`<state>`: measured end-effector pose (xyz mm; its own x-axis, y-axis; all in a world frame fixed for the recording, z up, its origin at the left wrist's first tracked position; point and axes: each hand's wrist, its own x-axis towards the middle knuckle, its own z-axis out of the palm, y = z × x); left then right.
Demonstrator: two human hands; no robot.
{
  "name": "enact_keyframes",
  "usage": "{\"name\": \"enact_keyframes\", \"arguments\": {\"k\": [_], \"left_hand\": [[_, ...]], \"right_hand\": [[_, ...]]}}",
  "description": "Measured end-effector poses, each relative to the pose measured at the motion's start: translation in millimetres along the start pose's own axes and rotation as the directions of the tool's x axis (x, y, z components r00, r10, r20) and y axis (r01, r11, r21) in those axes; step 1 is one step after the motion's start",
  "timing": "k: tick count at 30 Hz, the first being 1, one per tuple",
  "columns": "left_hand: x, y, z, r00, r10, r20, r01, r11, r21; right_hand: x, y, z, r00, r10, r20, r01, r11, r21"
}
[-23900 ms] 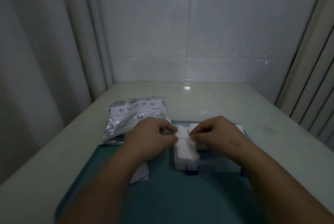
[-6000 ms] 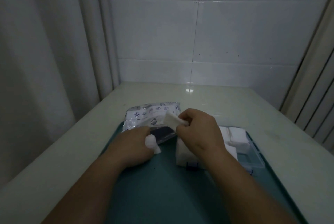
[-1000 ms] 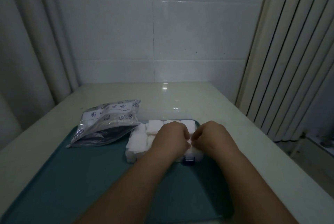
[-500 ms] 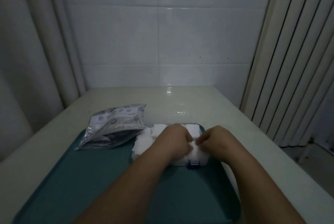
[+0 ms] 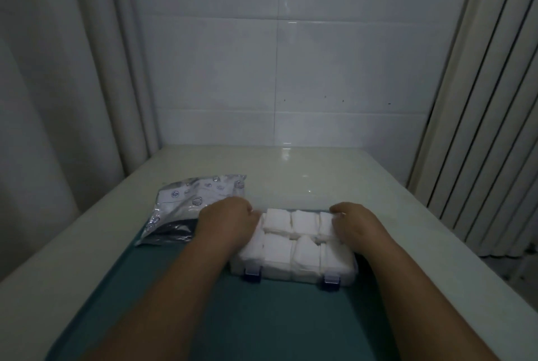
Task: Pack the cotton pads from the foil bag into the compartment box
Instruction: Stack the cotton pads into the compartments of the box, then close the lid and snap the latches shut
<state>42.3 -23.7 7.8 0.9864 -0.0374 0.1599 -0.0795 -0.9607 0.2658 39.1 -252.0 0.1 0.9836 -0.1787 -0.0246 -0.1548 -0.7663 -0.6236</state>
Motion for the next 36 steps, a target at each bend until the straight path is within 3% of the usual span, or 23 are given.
{"name": "enact_keyframes", "arguments": {"k": [3,7,11,13,17,22,24,27,33,36], "left_hand": [[0.7,-18.9,-1.6,0.998,-0.049,0.029,0.051,0.995,-0.083],[0.1,-33.3,-9.5,0.996,-0.078,0.040,0.080,0.995,-0.051],[-4.5,-46.8,-16.6,0.999,-0.049,0.015,0.051,0.966,-0.255],[-7.6,-51.7,-20.4,0.998,-0.009,-0.065,-0.003,0.983,-0.182],[-11.5,-64.9,-14.2,0.997,0.023,-0.069,-0.001,0.953,0.304],[-2.5,-72.0,-28.1,0.971,-0.185,0.153,0.144,0.957,0.250],[-1.1,-75.3,-35.6,0.977,-0.191,0.093,0.158,0.947,0.281],[-8.5,-92.0,-36.9,0.984,-0.090,-0.156,0.144,0.914,0.380],[-12.7,-99.4,-31.1,0.984,-0.168,-0.053,0.176,0.921,0.347],[-10.7,-85.7,-32.4,0.991,-0.109,-0.083,0.127,0.961,0.246]], "right_hand": [[-2.1,1.2,4.3,1.000,-0.027,-0.002,0.027,0.998,-0.049],[-3.1,3.1,8.1,0.999,-0.044,-0.021,0.043,0.998,-0.040],[-2.4,3.8,9.7,0.998,-0.044,-0.034,0.044,0.999,-0.012],[-1.9,4.0,10.4,0.998,-0.046,-0.036,0.045,0.999,-0.016],[-1.9,2.5,11.2,0.998,-0.050,-0.044,0.050,0.999,-0.008],[-2.9,2.0,13.5,0.998,-0.038,-0.040,0.040,0.998,0.044],[-3.3,1.4,13.8,0.999,-0.032,-0.035,0.034,0.998,0.053],[-4.8,-0.7,13.4,0.999,-0.031,-0.030,0.033,0.997,0.064],[-5.5,-6.1,14.4,0.999,-0.037,0.012,0.036,0.997,0.071],[-7.6,-8.0,12.1,0.998,-0.042,0.043,0.038,0.996,0.076]]}}
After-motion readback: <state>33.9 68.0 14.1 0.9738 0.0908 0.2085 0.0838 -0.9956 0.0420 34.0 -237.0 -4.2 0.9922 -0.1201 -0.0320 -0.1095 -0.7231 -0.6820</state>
